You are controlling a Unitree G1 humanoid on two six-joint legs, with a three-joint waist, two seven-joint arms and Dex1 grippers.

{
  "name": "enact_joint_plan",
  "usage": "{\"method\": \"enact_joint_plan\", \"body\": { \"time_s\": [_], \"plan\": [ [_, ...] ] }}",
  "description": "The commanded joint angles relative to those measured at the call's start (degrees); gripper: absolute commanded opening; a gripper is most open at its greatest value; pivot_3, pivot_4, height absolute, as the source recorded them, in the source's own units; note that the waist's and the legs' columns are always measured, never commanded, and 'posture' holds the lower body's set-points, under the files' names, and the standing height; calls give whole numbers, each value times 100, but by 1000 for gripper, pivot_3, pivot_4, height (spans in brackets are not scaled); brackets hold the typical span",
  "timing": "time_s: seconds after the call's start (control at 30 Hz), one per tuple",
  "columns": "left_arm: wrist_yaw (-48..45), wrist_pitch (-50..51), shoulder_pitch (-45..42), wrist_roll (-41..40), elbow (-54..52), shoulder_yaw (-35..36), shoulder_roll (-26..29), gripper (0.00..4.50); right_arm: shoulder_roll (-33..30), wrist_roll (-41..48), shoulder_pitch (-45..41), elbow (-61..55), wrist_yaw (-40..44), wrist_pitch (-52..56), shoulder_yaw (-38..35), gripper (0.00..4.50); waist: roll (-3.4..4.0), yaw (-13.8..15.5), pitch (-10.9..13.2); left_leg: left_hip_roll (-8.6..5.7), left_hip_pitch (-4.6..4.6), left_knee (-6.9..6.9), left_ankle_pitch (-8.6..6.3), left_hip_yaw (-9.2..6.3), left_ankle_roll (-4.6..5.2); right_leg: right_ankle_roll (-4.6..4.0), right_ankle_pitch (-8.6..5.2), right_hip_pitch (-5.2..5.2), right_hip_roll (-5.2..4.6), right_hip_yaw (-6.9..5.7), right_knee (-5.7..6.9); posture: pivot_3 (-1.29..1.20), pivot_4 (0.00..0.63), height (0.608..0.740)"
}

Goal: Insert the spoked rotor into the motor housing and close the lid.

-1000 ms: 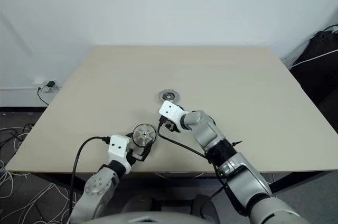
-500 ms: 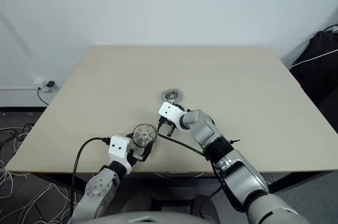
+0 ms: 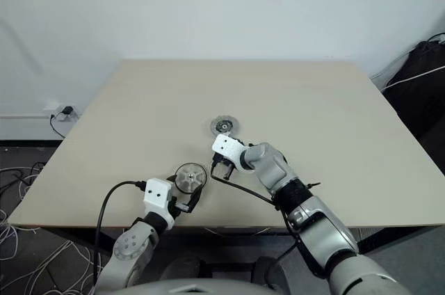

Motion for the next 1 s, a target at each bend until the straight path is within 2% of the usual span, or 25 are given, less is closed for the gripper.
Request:
{"method": "enact_joint_plan", "body": {
  "time_s": [0.03, 0.6, 1.0],
  "plan": [
    [9, -126, -60, 11, -33, -20, -23, 4500, -145, 8, 52, -553, 138, 105, -38, 34, 0, 1, 0, 0, 0, 0, 0, 0, 0, 0, 0, -1, 0, 0, 0, 0, 0, 740],
    [-74, -141, -142, -15, 88, -63, -19, 4500, -776, 330, 1295, -2812, 363, 1159, -25, 34, -7, 47, 0, 1, -5, 1, -1, -1, 0, -2, -2, -7, -2, -1, 0, 0, 0, 740],
    [-61, -157, -149, -28, 124, -22, -8, 4500, -934, 520, 1437, -3248, 280, 1305, 26, 34, -22, 45, 11, 1, -7, 2, -1, -2, 0, -2, -2, -7, -2, -1, 0, 0, 0, 740]
  ]
}}
